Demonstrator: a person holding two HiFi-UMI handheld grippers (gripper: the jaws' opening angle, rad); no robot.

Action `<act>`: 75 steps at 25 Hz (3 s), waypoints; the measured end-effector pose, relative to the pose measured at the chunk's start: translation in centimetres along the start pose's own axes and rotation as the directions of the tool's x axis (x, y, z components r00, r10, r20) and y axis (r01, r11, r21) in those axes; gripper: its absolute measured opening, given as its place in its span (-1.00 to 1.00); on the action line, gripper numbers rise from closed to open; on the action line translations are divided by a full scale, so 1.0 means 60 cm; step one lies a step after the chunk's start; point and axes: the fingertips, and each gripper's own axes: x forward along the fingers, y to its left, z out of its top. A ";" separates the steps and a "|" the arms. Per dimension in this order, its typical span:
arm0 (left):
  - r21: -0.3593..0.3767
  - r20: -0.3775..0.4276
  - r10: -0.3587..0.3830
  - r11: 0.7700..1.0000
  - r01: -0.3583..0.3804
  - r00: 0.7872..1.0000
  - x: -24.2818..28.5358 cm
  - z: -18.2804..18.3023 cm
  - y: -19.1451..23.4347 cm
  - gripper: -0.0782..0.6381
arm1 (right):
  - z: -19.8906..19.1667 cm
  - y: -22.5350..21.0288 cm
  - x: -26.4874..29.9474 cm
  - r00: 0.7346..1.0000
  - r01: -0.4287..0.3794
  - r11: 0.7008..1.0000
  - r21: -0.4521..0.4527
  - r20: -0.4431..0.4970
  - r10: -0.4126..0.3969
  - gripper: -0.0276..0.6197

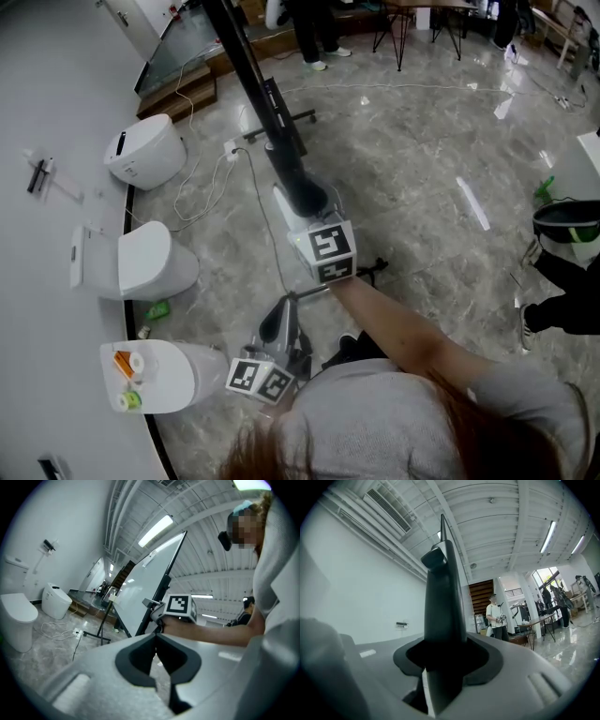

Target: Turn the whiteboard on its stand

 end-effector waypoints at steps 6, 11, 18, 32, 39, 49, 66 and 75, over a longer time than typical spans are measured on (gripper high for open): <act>-0.011 0.012 0.014 1.000 -0.014 1.000 -0.006 -0.002 -0.021 -0.78 | 0.001 0.002 -0.016 1.000 -0.012 1.000 0.006 -0.005 0.012 -0.37; -0.009 0.001 0.014 1.000 -0.014 1.000 -0.010 -0.015 -0.052 -0.78 | 0.008 0.008 -0.040 1.000 -0.029 0.999 0.019 -0.009 0.030 -0.36; -0.011 0.003 0.007 1.000 -0.007 1.000 -0.027 -0.036 -0.090 -0.78 | 0.006 0.031 -0.072 0.997 -0.065 0.998 0.014 -0.029 0.065 -0.34; -0.023 0.009 0.034 0.999 -0.033 0.999 -0.092 -0.083 -0.183 -0.78 | 0.016 0.054 -0.160 0.995 -0.096 0.995 0.015 -0.029 0.096 -0.32; -0.053 0.039 0.073 0.996 -0.071 0.997 -0.133 -0.105 -0.214 -0.78 | 0.023 0.067 -0.214 0.995 -0.098 0.995 0.027 -0.025 0.098 -0.32; -0.075 0.044 0.092 0.993 -0.088 0.995 -0.183 -0.142 -0.251 -0.78 | 0.026 0.093 -0.283 0.994 -0.112 0.993 0.043 -0.007 0.112 -0.30; -0.060 0.009 0.062 0.996 -0.062 0.998 -0.264 -0.156 -0.284 -0.78 | 0.038 0.118 -0.370 0.996 -0.083 0.996 0.027 -0.011 0.083 -0.35; -0.054 -0.019 0.038 0.998 -0.039 0.999 -0.298 -0.174 -0.307 -0.78 | 0.038 0.134 -0.416 0.998 -0.070 0.997 0.023 -0.006 0.070 -0.36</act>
